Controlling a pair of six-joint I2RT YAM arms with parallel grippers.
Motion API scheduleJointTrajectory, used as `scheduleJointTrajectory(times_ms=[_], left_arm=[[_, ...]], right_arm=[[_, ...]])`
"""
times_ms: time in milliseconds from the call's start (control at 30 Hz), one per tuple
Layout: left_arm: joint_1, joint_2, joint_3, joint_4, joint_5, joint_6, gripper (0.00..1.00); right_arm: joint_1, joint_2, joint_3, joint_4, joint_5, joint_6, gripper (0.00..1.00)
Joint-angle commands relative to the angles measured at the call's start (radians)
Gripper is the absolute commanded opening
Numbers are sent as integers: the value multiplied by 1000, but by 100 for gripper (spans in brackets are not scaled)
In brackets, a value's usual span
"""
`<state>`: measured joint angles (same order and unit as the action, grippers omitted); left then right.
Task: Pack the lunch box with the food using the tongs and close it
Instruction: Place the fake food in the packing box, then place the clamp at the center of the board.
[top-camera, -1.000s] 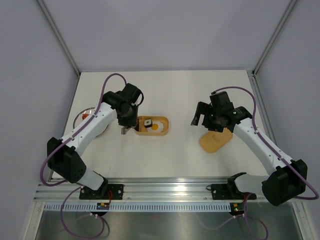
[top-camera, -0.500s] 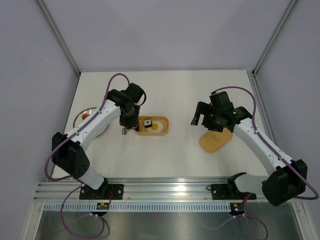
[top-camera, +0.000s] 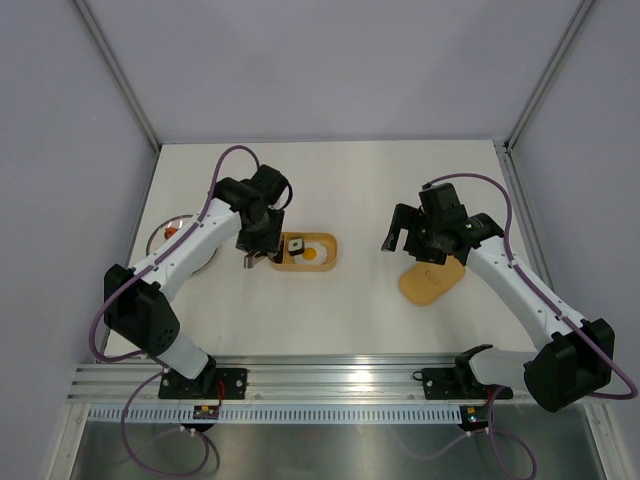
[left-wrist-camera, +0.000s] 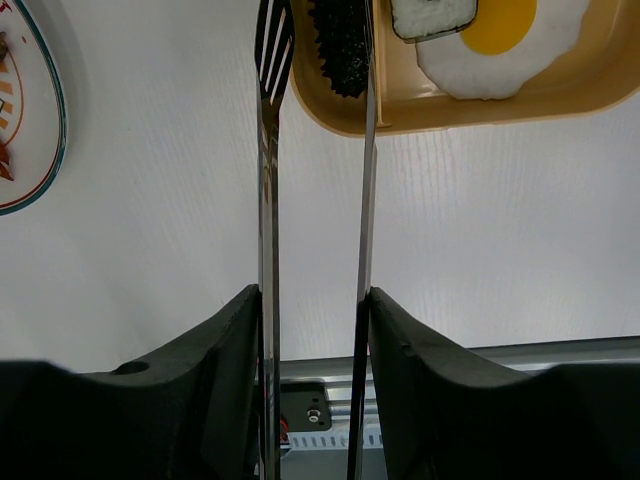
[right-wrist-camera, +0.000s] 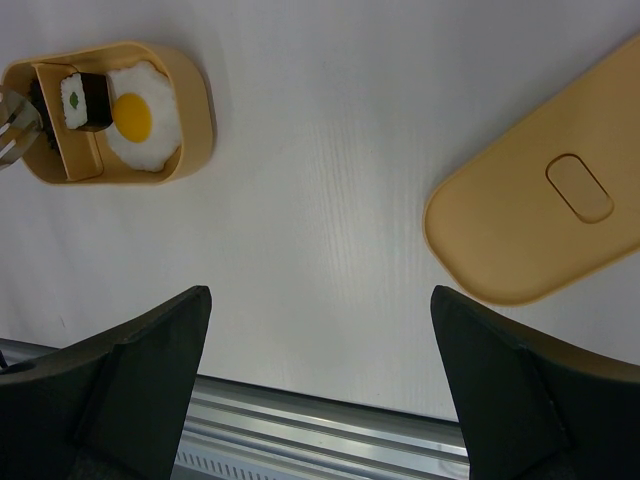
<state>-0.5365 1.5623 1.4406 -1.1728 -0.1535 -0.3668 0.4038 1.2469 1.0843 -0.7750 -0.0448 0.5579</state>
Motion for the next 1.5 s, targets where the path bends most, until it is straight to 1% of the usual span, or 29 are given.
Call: scheduleJointTrajectory(times_ms=[0,133,233,367,400,433,500,533,567,633,667,733,800,867,1000,1067,1200,1233,1267,1333,1467], left_arm=[[-6,-36,44,28,5,-4,48],[-6,-68,66,41,-3,-12,45],[-5,-109,101,51,-32,-15,38],[-3,-130,150,61,-112,5,24],[0,-128,155,82,-145,28,19],[1,-125,159,100,-164,43,16],[9,-107,149,192,-225,95,14],[15,-99,127,228,-233,112,13],[36,-79,113,308,-236,144,13],[62,-56,86,386,-230,173,12],[75,-45,52,465,-231,186,12],[119,-1,24,533,-221,197,12],[154,28,-5,636,-219,200,12],[167,57,-23,726,-216,209,14],[193,160,29,766,-201,238,17],[210,208,29,803,-190,238,17],[273,257,-3,878,-101,232,18],[282,274,15,871,-84,230,18],[285,307,29,849,-83,232,18],[286,326,37,848,-93,238,19],[311,375,52,840,-67,246,27]], right_arm=[[7,-15,6,19,3,10,99],[9,-20,3,17,3,10,99],[9,-20,3,19,3,10,99],[9,-18,5,20,2,10,99],[9,-17,5,22,0,11,99],[9,-17,3,23,-4,10,99],[12,-15,2,31,-9,10,99],[12,-11,5,31,-13,10,99],[16,-9,6,29,-13,8,99],[17,-12,3,29,-13,7,99],[18,-14,0,29,-13,4,99],[18,-20,-6,29,-17,0,99],[20,-23,-7,23,-17,-3,99],[20,-26,-15,22,-15,-7,99],[18,-20,-26,22,-26,-3,99],[18,-24,-32,19,-24,0,99],[20,-46,-32,2,-6,5,99],[18,-47,-34,-3,-6,8,99],[18,-47,-32,-6,-6,8,99],[18,-49,-29,-12,-1,8,99],[18,-50,-23,-24,5,13,99]])
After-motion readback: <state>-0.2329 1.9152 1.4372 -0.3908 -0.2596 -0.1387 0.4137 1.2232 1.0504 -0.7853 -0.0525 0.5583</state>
